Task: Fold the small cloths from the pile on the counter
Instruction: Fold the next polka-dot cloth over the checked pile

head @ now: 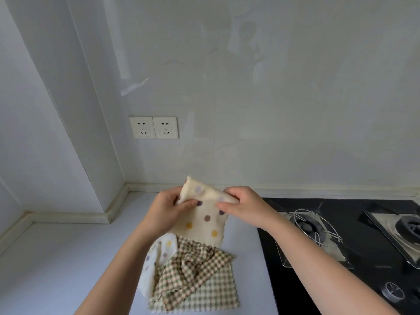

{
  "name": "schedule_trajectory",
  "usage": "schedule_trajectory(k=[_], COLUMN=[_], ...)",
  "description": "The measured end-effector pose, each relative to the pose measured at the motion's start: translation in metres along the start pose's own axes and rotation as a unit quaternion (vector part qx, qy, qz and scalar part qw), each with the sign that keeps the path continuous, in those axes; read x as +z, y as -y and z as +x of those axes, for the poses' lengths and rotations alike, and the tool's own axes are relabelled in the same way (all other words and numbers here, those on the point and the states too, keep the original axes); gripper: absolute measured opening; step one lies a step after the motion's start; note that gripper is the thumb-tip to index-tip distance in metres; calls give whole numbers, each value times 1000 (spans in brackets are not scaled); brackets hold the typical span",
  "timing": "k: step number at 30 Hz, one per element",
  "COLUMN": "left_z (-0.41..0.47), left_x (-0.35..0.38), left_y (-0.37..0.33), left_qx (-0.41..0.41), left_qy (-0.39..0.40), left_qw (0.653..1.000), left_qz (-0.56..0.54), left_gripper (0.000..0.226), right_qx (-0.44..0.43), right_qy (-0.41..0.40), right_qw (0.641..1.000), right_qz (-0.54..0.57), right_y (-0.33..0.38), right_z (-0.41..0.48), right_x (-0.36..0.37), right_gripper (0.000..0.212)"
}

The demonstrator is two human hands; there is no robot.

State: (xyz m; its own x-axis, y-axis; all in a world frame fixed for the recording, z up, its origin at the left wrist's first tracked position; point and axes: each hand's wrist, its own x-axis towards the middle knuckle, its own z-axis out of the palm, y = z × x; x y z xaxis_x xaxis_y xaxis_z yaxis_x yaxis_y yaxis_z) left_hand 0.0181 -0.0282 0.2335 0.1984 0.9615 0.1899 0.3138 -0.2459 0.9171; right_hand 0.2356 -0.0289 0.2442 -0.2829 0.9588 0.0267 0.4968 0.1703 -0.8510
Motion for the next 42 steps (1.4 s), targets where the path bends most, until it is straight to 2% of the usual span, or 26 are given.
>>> schedule_trajectory(k=[2,6,9,11,15,17,19,23,29,33,36,39,40,42], left_z=[0,6,5,5,8,10,13,22,23,21,19,22,22,17], left_x=[4,18,24,28,34,37,41,54,94,126,160,198,213,250], left_y=[0,-2,2,5,10,12,11,15,11,-1,-18,-39,-47,-64], left_qx=[-11,-38,-65,-68,-69,-74,-78,-74,-118,-77,-59,-105,-128,-165], left_qy=[19,-82,-42,-17,16,15,5,-48,-172,-233,-248,-233,-210,-153], left_qw=[1000,995,994,994,995,994,995,994,978,969,967,964,963,960], left_qz=[12,-34,-76,-81,-76,-77,-69,-56,-25,8,0,-70,-112,-166], left_gripper=[18,20,20,21,21,21,21,29,39,42,41,43,43,39], right_qx=[-1,-2,21,40,61,69,77,73,58,48,103,194,196,191], right_qy=[4,-14,-26,-25,-86,-82,-76,-182,-259,-320,-285,-139,-124,-146], right_qw=[1000,999,991,983,976,965,956,957,954,943,939,908,900,889], right_qz=[-9,42,131,180,189,238,273,213,140,79,162,344,370,390], right_y=[-6,-8,-14,-20,-31,-33,-34,-35,-41,-64,-82,-104,-112,-128], right_z=[-1,3,2,2,2,1,2,7,-3,-18,-32,-60,-74,-103], right_x=[0,-4,-8,-4,-2,-3,-1,5,13,-4,-38,-82,-97,-131], right_gripper=[5,8,5,14,15,7,20,26,41,43,38,30,30,30])
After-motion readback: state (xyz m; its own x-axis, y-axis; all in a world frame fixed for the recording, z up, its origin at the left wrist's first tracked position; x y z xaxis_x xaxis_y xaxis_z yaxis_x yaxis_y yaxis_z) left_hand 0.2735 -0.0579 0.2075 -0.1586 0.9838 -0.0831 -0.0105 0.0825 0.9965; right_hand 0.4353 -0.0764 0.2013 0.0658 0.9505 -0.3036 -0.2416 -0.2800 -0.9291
